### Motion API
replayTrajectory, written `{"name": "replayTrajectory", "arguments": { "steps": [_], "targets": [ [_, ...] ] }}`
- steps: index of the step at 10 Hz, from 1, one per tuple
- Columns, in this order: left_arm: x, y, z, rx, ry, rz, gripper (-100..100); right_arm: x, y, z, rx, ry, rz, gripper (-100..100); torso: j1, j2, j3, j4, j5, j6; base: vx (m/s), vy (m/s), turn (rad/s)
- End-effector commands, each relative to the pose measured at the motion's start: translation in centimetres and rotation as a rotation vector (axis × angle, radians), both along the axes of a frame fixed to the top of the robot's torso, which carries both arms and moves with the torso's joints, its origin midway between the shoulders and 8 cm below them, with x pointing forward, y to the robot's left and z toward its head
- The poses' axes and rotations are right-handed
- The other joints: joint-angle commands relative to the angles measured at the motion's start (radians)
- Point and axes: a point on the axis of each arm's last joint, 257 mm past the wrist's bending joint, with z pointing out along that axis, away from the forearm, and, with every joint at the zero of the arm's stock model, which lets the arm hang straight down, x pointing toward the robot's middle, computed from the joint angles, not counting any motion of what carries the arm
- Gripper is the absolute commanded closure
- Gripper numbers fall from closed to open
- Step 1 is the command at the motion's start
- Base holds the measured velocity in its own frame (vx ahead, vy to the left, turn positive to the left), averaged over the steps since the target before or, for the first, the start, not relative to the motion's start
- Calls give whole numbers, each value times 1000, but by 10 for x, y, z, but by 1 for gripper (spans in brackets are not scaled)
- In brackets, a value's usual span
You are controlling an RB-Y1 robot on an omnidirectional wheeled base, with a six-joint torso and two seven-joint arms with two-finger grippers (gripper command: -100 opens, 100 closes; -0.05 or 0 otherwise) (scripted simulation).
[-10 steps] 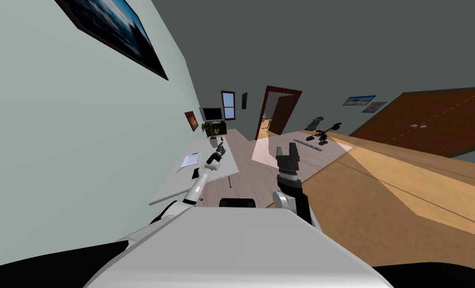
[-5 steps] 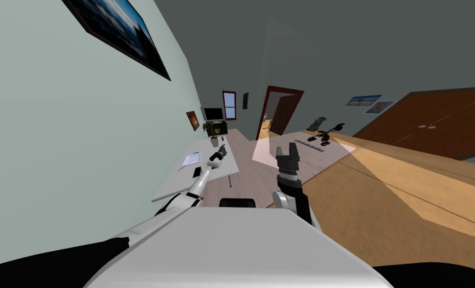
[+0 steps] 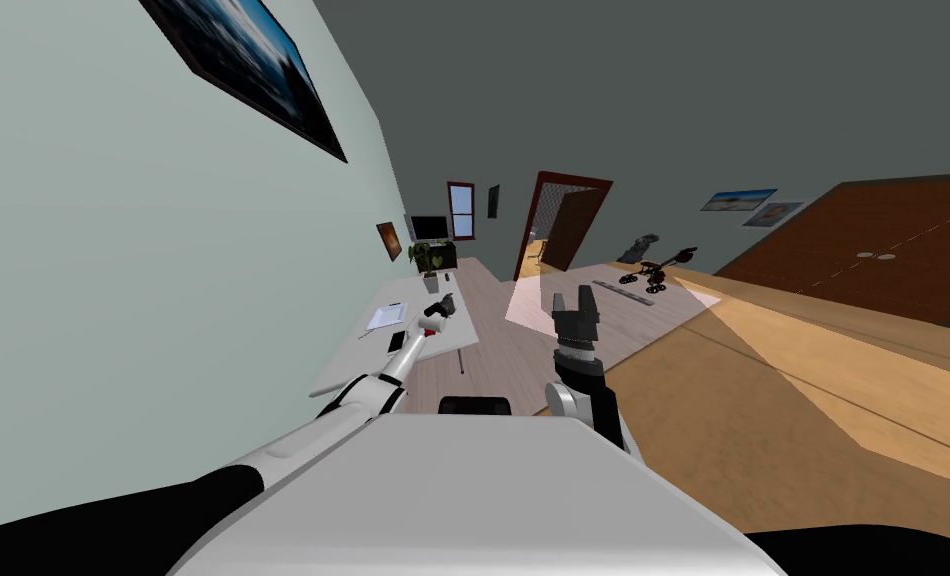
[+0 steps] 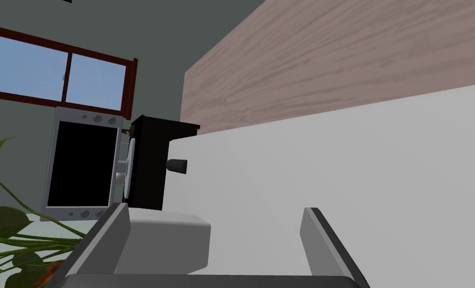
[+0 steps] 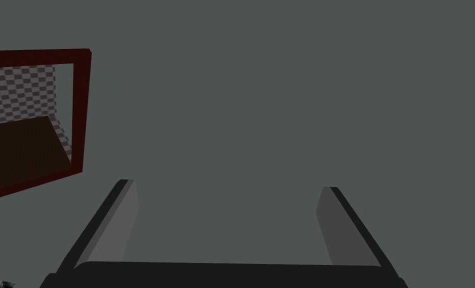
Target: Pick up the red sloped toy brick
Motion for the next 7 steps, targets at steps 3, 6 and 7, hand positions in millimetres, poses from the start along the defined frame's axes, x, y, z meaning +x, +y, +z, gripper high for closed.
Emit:
{"name": "replayTrajectory", "arguments": {
  "steps": [3, 6, 7],
  "targets": [
    [-4, -3, -38, 21, 153, 4, -100, 0, 0, 0, 0, 0, 0, 0, 0, 0, 0, 0, 0, 0, -19, -9, 37],
    [-8, -5, -56, 34, 239, 5, -100, 0, 0, 0, 0, 0, 0, 0, 1, -1, 0, 0, 0, 0, -6, -4, 36],
    [-9, -8, -65, 40, 289, 4, -100, 0, 0, 0, 0, 0, 0, 0, 1, -1, 0, 0, 0, 0, -2, 3, 74]
  ]
}}
